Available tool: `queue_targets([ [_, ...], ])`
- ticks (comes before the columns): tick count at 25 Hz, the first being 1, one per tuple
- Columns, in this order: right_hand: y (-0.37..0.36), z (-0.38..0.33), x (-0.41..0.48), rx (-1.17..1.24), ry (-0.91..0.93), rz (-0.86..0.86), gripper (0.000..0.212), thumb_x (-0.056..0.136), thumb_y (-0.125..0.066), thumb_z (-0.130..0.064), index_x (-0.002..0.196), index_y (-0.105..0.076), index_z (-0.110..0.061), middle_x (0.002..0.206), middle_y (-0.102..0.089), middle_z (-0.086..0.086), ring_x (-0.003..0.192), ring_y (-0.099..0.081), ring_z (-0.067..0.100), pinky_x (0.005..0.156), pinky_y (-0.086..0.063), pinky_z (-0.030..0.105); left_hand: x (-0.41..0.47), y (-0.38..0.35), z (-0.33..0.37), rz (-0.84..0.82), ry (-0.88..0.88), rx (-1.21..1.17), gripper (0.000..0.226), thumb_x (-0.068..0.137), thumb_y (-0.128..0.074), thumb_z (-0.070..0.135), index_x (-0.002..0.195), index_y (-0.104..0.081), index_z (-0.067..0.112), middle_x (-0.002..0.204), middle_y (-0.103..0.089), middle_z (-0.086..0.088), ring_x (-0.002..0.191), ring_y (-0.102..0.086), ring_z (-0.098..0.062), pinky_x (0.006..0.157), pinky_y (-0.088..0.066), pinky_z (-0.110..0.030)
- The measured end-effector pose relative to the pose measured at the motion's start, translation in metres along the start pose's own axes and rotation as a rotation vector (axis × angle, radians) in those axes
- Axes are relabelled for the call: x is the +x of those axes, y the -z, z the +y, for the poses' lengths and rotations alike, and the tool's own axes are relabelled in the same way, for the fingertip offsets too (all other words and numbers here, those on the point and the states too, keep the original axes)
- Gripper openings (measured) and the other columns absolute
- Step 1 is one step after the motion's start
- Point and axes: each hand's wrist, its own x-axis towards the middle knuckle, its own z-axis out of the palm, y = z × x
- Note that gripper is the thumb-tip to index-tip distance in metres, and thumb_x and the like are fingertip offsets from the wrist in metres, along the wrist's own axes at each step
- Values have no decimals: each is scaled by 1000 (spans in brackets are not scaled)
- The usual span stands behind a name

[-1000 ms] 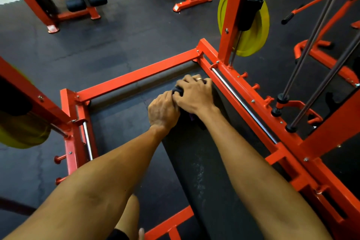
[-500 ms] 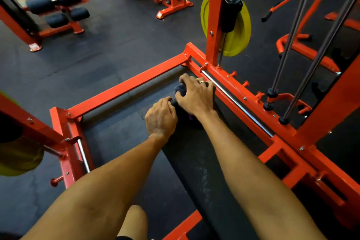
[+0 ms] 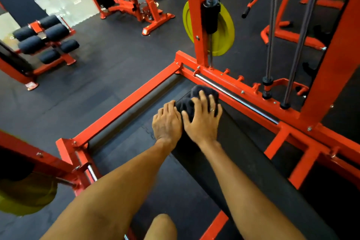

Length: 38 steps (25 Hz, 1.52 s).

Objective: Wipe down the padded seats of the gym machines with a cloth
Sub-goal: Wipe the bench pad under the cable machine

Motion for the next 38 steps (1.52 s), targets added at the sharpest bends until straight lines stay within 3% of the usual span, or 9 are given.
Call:
queue_targets([
  [4, 5, 33, -30, -25, 28, -139, 53, 99, -49, -52, 149, -39, -37, 169, -17, -5, 157, -9, 27, 121, -20, 62, 10, 4, -5, -73, -368, 139, 61, 103, -43, 27, 158, -27, 8, 162, -34, -11, 148, -35, -27, 121, -28, -41],
  [8, 10, 39, -3, -26, -81, -106, 55, 95, -55, -49, 148, -40, -39, 167, -22, -4, 153, -22, 29, 117, -27, 62, 40, 2, 1, -170, -667, 227, 69, 102, -49, 23, 160, -16, 6, 168, -13, -12, 156, -10, -25, 127, -4, -36],
  [12, 14, 50, 39, 9, -268, -35, 59, 82, -51, -65, 136, -52, -41, 149, -51, -8, 133, -51, 26, 106, -41, 51, 38, -10, 8, -94, -632, 183, 61, 103, -41, 20, 159, -22, 4, 166, -20, -14, 155, -17, -25, 126, -9, -37],
  [15, 25, 53, 79, 153, -398, -172, 54, 83, -53, -72, 123, -61, -36, 127, -69, -4, 119, -63, 28, 95, -47, 42, 38, -13, 3, -113, -638, 197, 59, 106, -37, 21, 160, -19, 8, 167, -17, -10, 156, -12, -23, 127, -12, -39],
  [22, 42, 111, 37, 138, -450, -315, 71, 82, -50, -81, 142, -49, -44, 139, -63, 5, 127, -58, 37, 101, -46, 47, 37, -2, 8, -140, -620, 172, 60, 107, -36, 23, 162, -14, 11, 169, -9, -6, 157, -5, -20, 127, -4, -34],
  [25, 43, 120, 18, 134, -511, -232, 58, 86, -56, -70, 132, -59, -35, 131, -67, 5, 123, -60, 37, 98, -46, 44, 38, -3, 8, -160, -620, 179, 60, 108, -34, 25, 162, -11, 12, 169, -6, -5, 157, -3, -19, 128, -6, -35],
  [28, 35, 86, 40, 94, -389, -124, 48, 87, -55, -63, 121, -62, -30, 126, -69, 3, 119, -62, 33, 99, -45, 45, 40, -5, 9, -143, -627, 171, 61, 107, -37, 24, 162, -15, 11, 169, -10, -7, 156, -7, -21, 128, -11, -37],
  [32, 27, 67, 52, 84, -272, -121, 53, 87, -51, -65, 128, -57, -32, 130, -64, 0, 119, -61, 30, 99, -45, 48, 39, -5, 6, -136, -623, 178, 60, 106, -40, 24, 161, -19, 10, 168, -16, -9, 156, -12, -22, 127, -15, -39],
  [38, 25, 117, -19, 62, -450, -2, 54, 89, -58, -59, 137, -49, -36, 140, -54, -3, 125, -53, 35, 102, -39, 52, 38, -5, 9, -144, -618, 214, 61, 107, -37, 25, 162, -14, 11, 169, -11, -8, 157, -8, -22, 128, -13, -40],
])
